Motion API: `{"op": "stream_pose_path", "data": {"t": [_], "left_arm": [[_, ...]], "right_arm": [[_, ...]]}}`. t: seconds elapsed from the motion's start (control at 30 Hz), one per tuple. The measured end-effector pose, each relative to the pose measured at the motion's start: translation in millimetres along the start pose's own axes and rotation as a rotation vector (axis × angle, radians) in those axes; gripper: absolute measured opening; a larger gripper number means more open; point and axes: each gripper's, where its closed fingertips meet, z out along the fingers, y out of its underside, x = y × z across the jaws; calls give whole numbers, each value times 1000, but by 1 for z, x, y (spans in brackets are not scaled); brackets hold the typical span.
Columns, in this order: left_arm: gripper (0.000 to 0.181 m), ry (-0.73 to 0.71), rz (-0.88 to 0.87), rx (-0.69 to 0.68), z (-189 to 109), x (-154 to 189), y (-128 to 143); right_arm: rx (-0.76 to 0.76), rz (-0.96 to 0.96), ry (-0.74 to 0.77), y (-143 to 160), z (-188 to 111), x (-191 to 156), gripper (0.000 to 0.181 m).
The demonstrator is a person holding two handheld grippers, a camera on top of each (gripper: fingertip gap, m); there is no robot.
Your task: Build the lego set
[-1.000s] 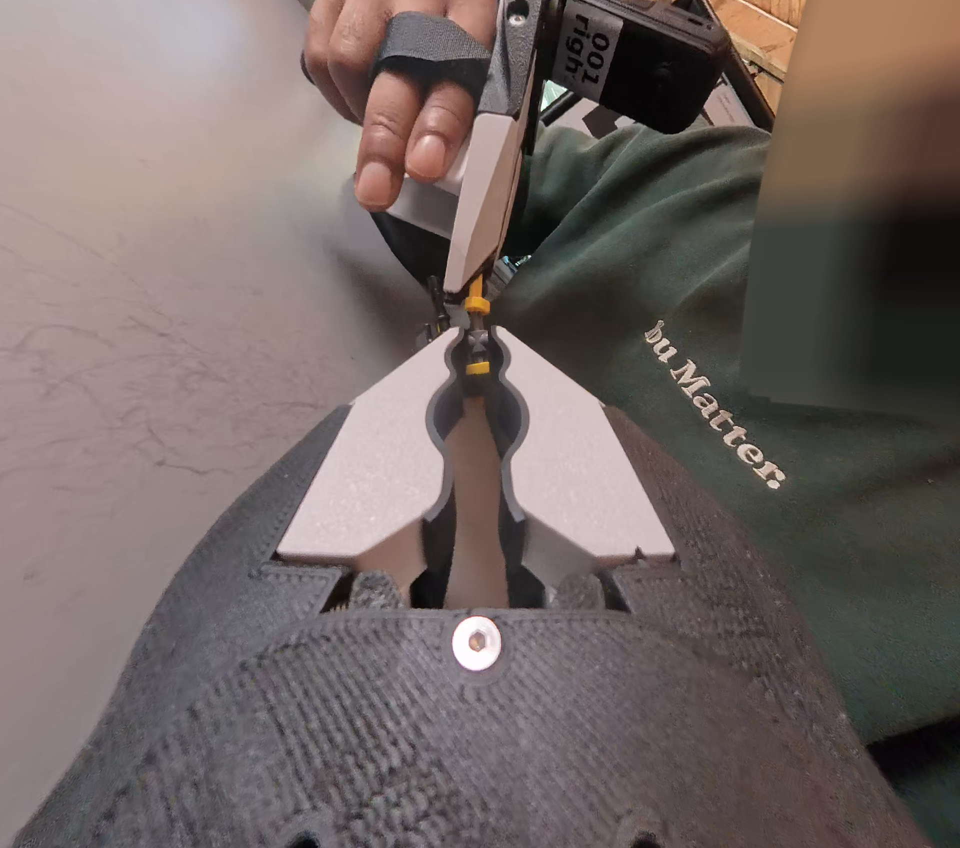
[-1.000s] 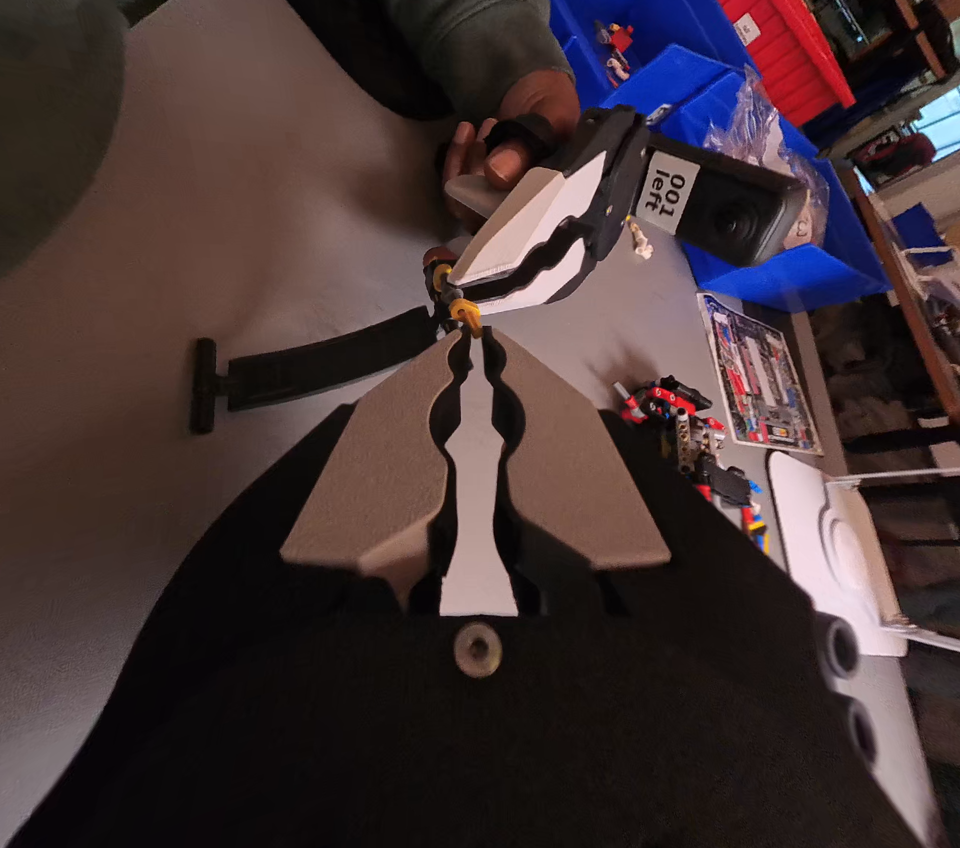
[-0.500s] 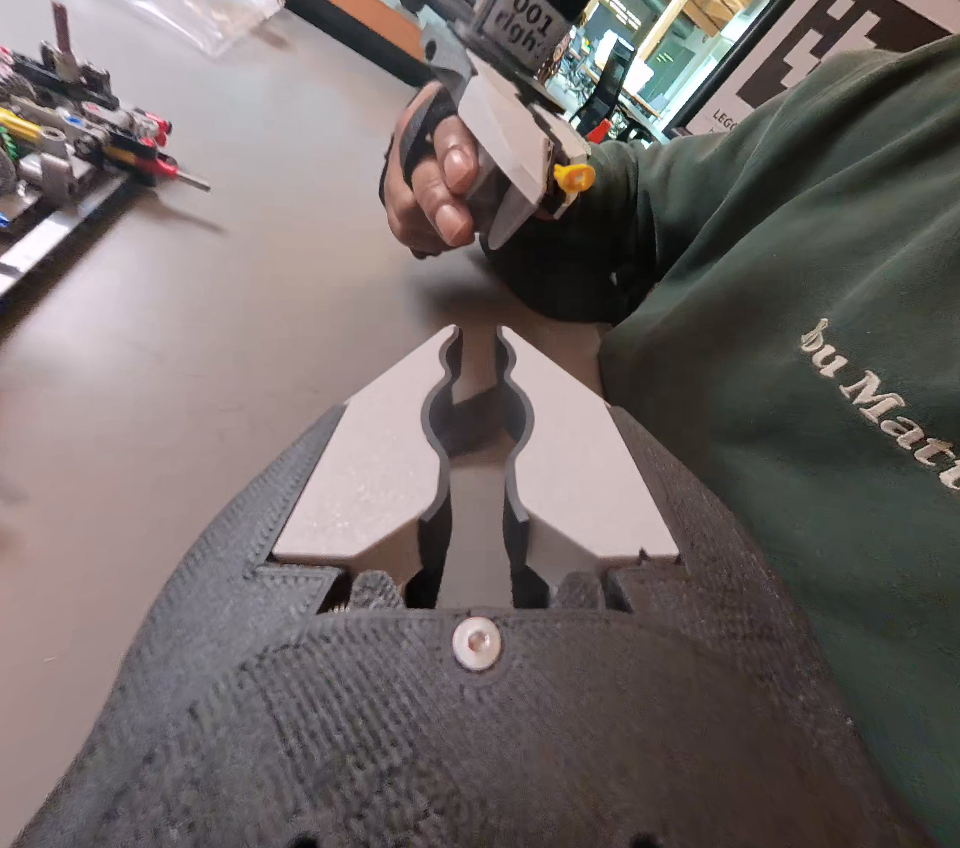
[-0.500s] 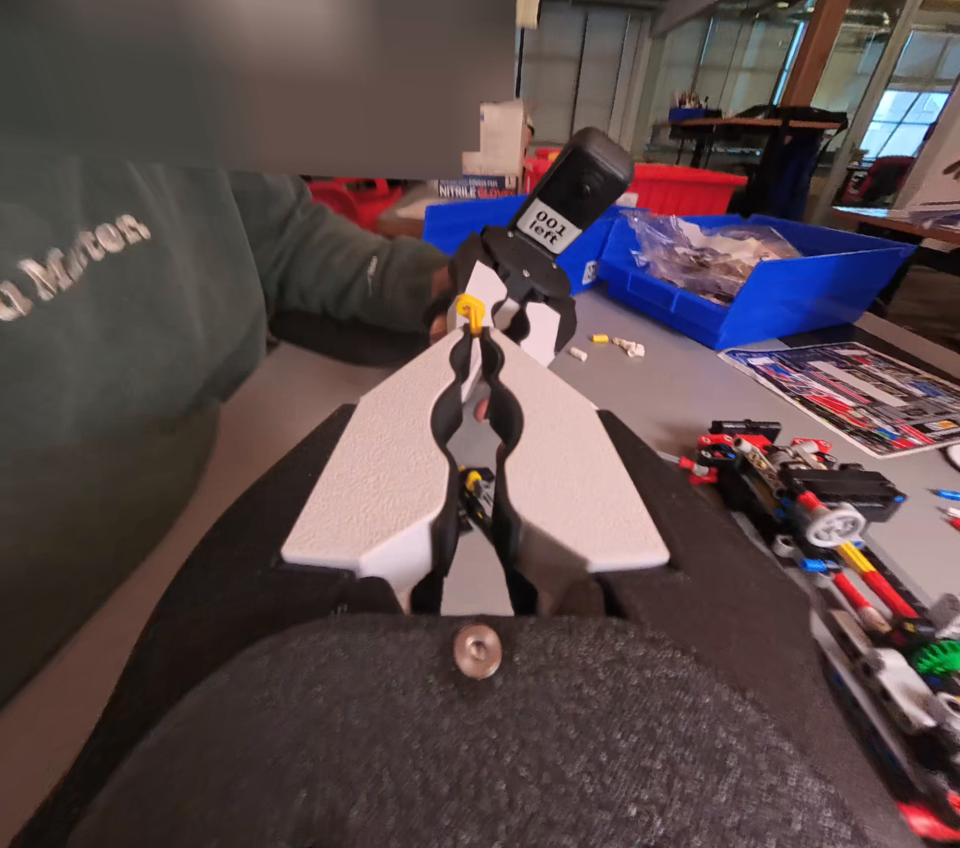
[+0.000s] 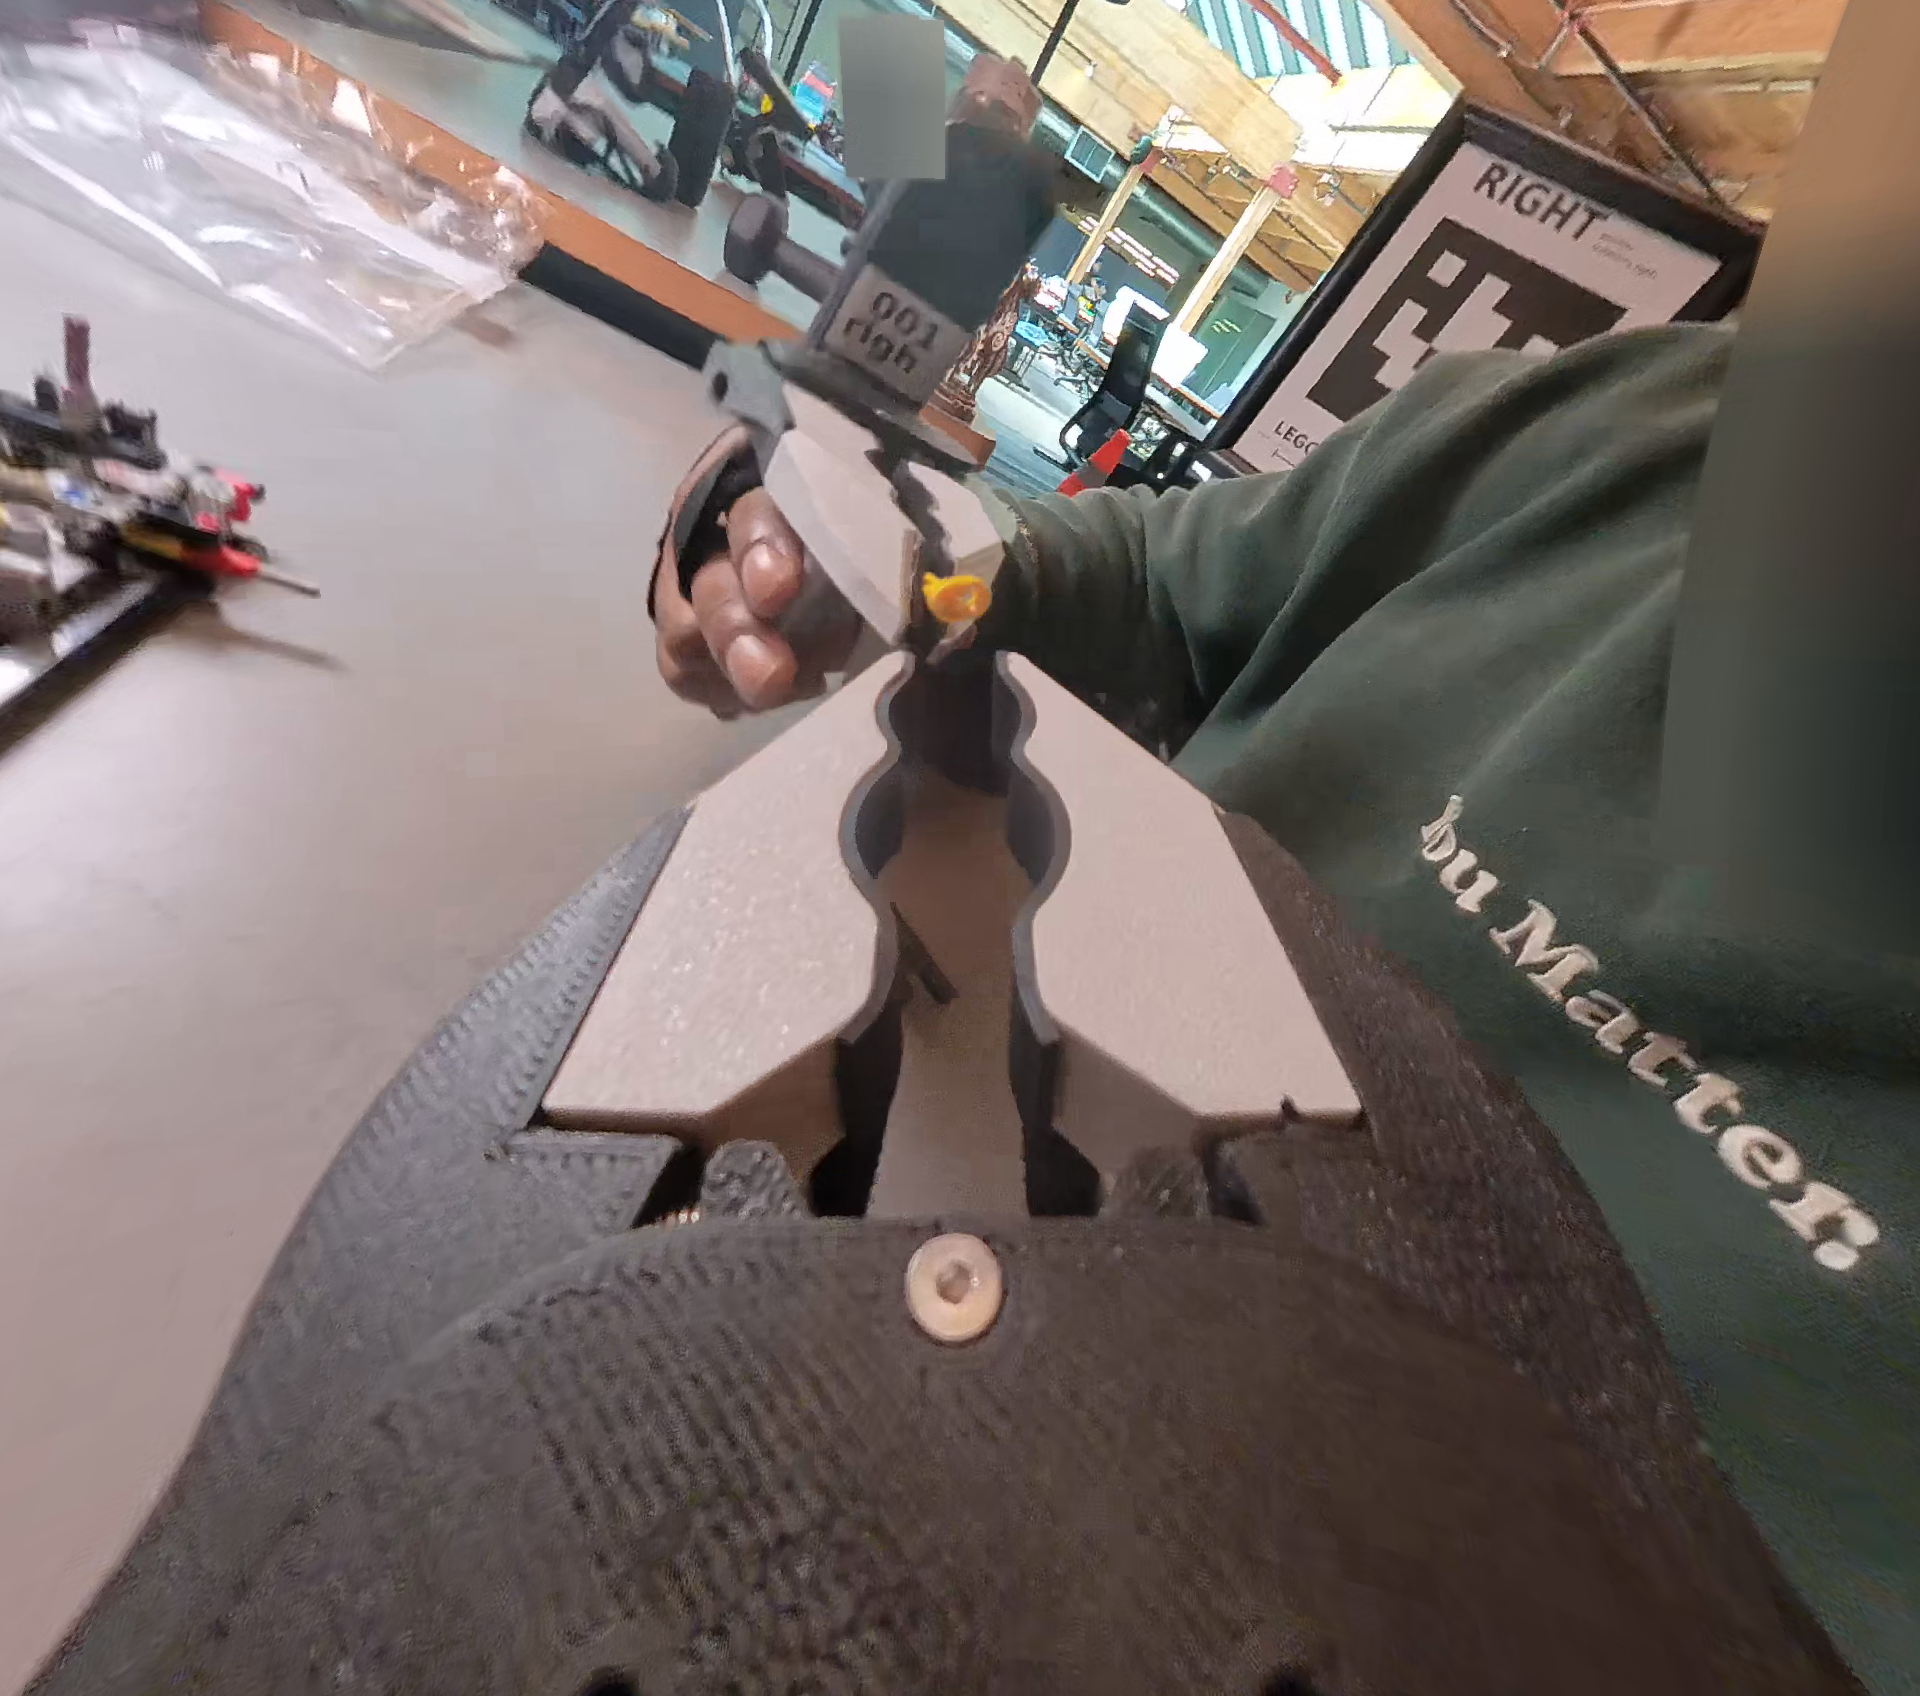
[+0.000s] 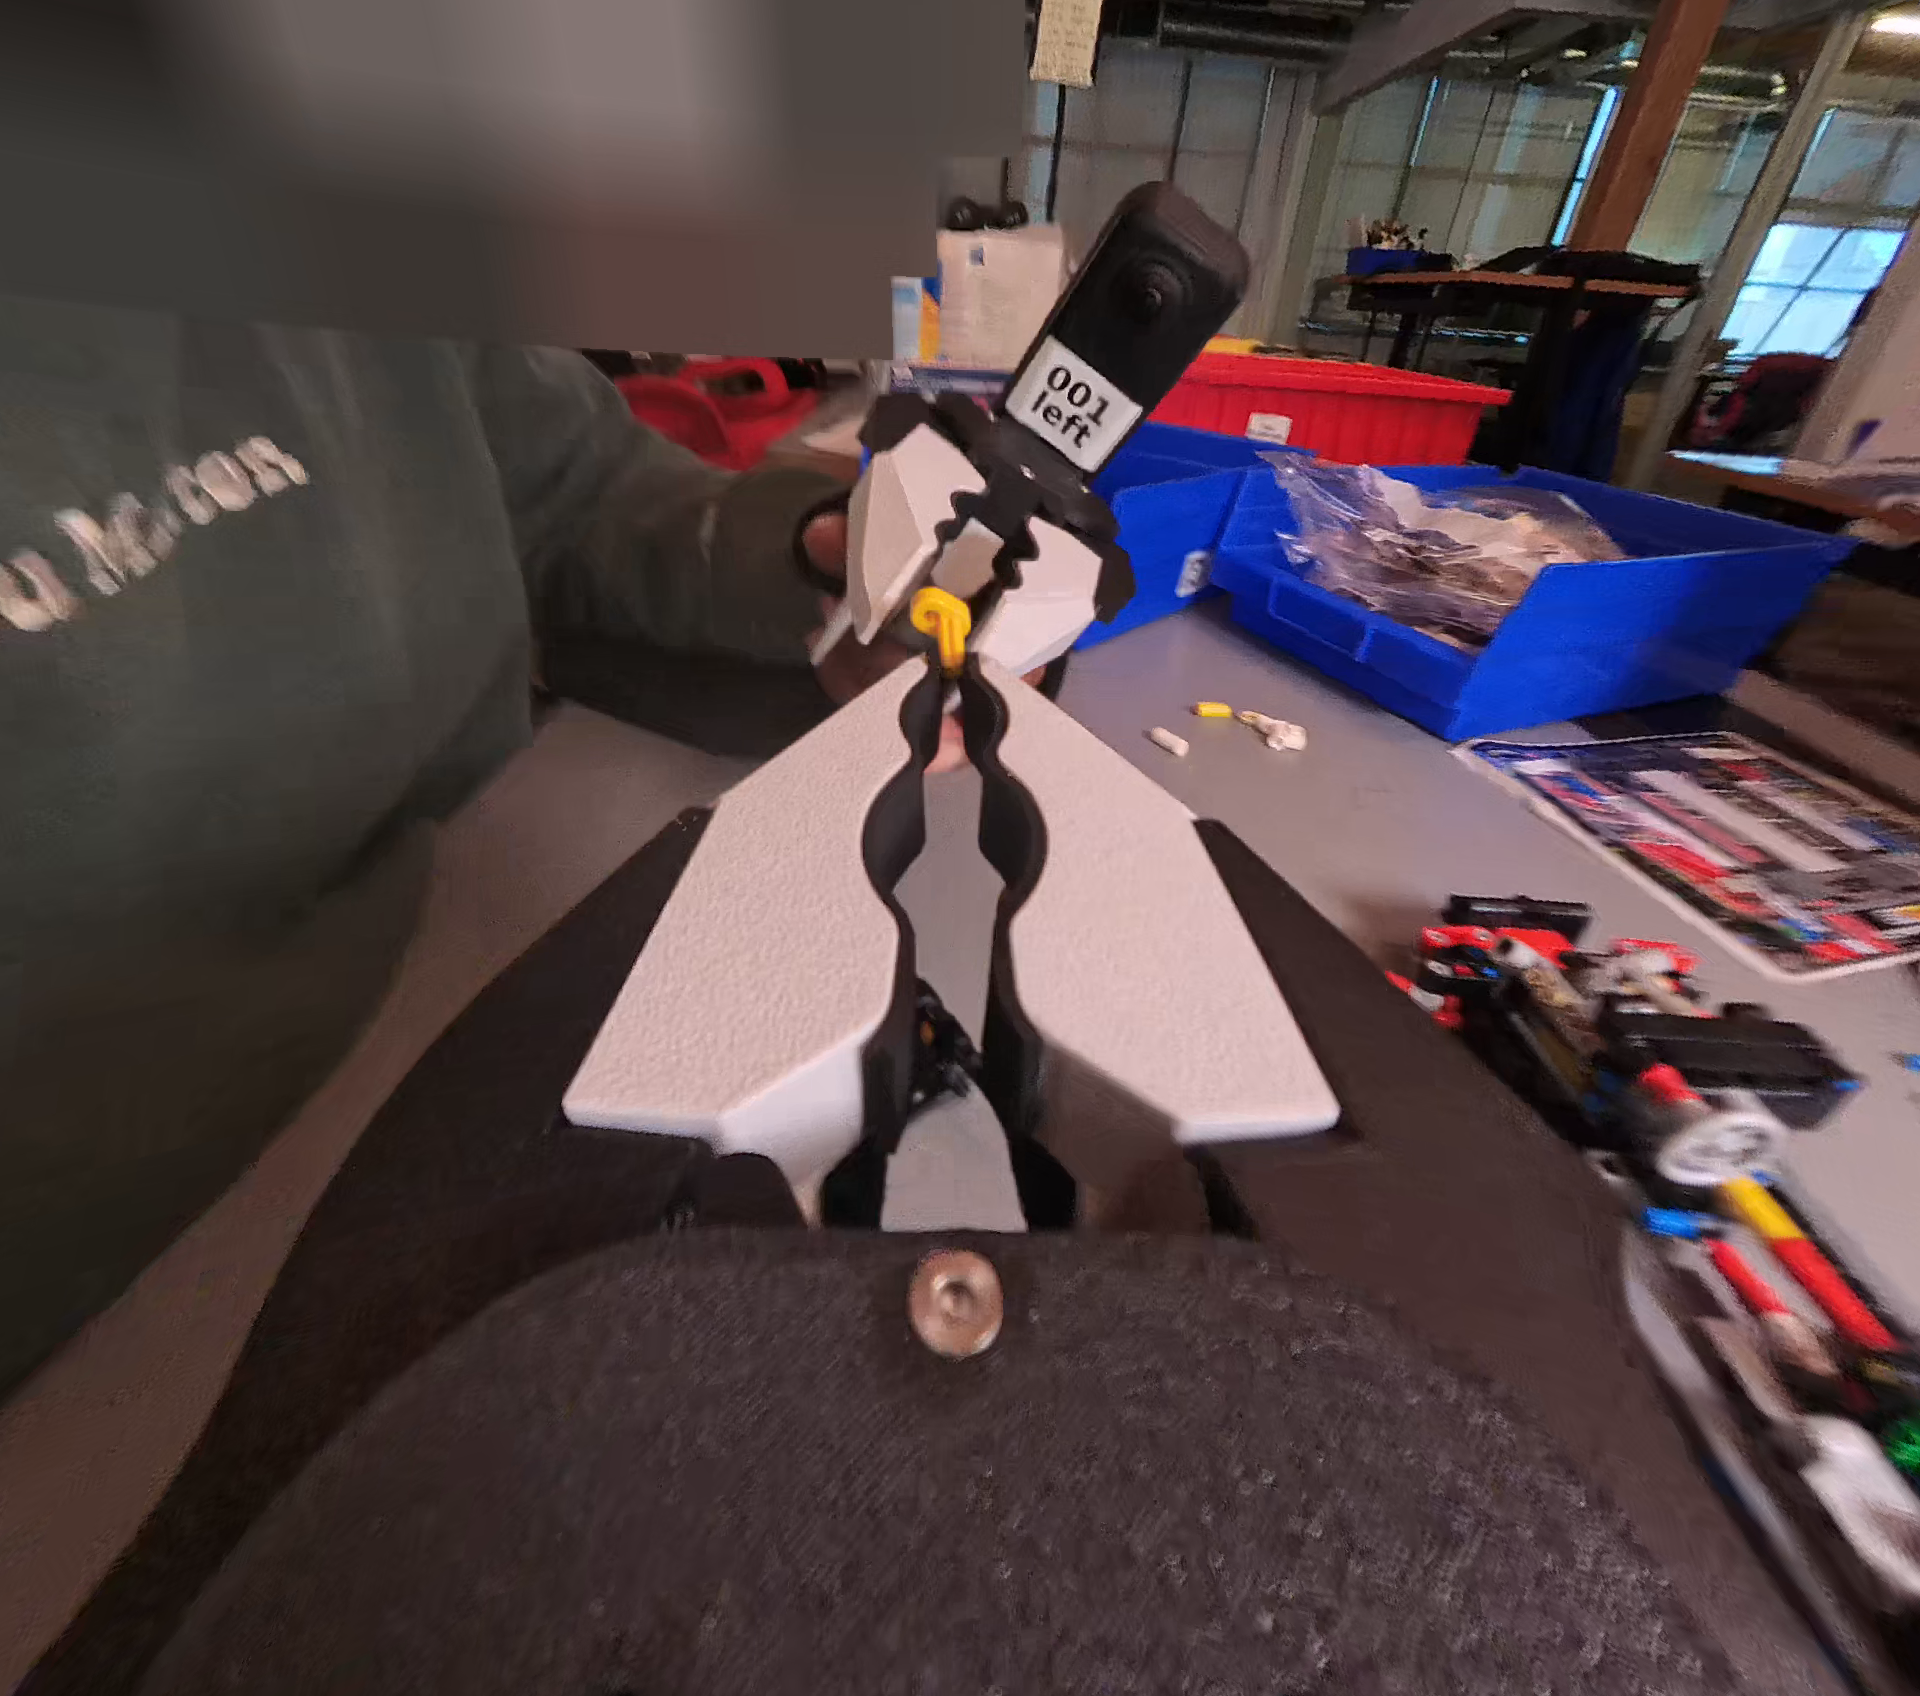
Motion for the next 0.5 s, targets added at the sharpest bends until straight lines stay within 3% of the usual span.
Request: {"op": "stream_pose_path", "data": {"t": [0.27, 0.5], "left_arm": [[16, -16, -286, 22, -4, -22, 11], [14, -88, -253, -23, -5, -31, 18]], "right_arm": [[-338, -610, 158, 27, 5, 8, 0], [-425, -810, 207, 35, 4, 13, 0]]}}
